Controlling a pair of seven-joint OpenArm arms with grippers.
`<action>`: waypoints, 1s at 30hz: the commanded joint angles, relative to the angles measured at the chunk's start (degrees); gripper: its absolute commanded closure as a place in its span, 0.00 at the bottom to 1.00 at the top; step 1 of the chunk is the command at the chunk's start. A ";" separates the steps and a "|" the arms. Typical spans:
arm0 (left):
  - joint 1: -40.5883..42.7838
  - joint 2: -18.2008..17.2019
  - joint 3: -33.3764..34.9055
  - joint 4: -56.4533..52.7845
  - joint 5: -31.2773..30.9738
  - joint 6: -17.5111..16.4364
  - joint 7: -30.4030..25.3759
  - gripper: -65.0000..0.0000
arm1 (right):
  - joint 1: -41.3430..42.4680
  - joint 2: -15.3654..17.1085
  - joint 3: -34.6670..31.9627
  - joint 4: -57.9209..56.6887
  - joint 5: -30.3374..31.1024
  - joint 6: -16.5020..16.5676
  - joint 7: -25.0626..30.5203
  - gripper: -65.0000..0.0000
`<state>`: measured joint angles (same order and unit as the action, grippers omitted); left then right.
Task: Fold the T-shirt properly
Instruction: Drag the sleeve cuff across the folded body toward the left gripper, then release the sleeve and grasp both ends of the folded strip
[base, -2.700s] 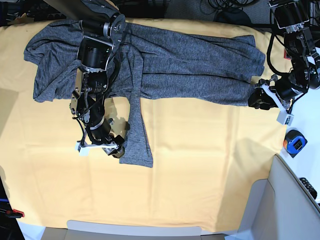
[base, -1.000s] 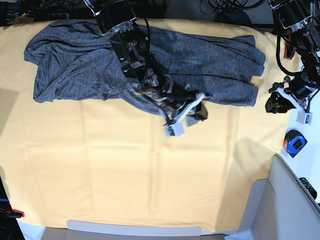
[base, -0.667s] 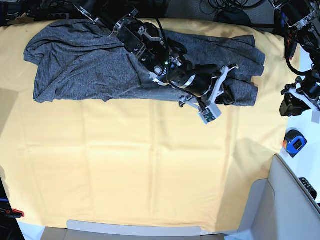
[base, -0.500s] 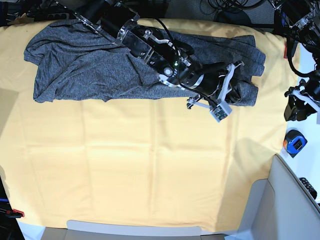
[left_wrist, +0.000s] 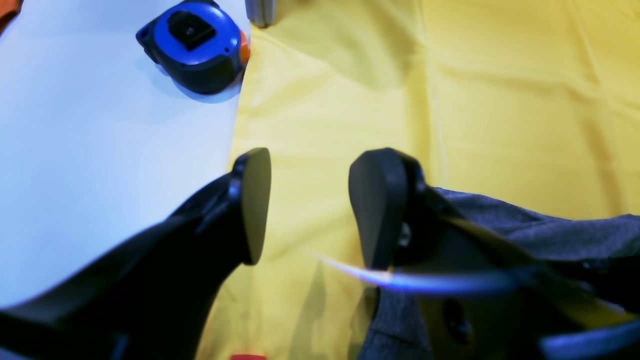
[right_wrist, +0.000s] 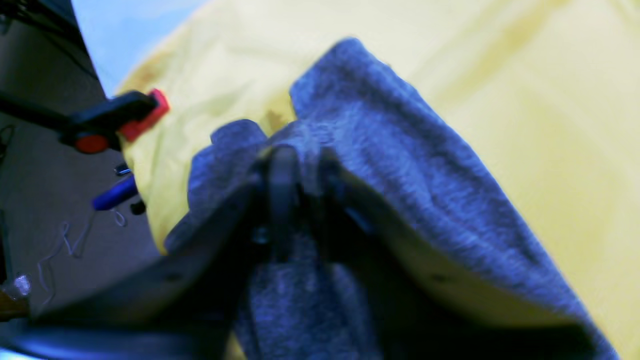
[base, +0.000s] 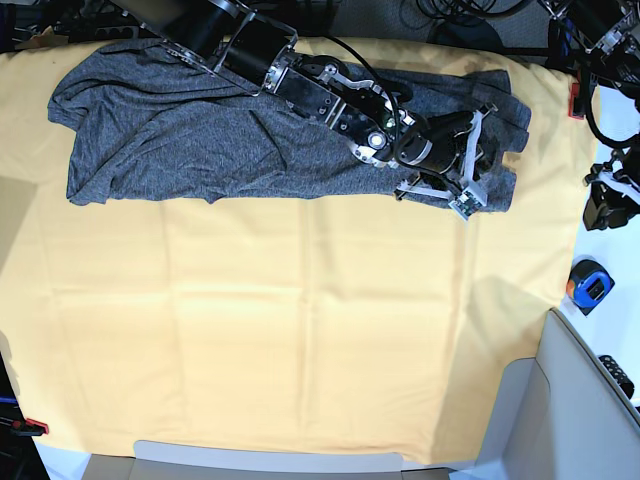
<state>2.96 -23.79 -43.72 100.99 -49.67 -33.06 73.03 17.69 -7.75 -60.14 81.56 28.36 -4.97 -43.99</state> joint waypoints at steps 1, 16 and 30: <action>0.07 -1.22 -0.36 0.94 -0.75 -0.30 -0.90 0.56 | 0.90 -1.25 0.05 1.12 0.17 0.36 1.31 0.66; 5.87 -2.63 0.25 0.15 -0.92 -0.66 4.02 0.56 | -4.37 8.94 23.88 25.65 0.17 -0.17 1.57 0.28; 3.68 -4.12 9.57 -15.06 -3.03 -6.94 6.97 0.41 | -22.84 16.14 52.89 31.98 0.17 -0.17 1.48 0.28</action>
<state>7.81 -26.48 -33.91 84.82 -51.31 -39.92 81.06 -5.76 8.16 -7.42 112.42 28.40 -5.54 -44.03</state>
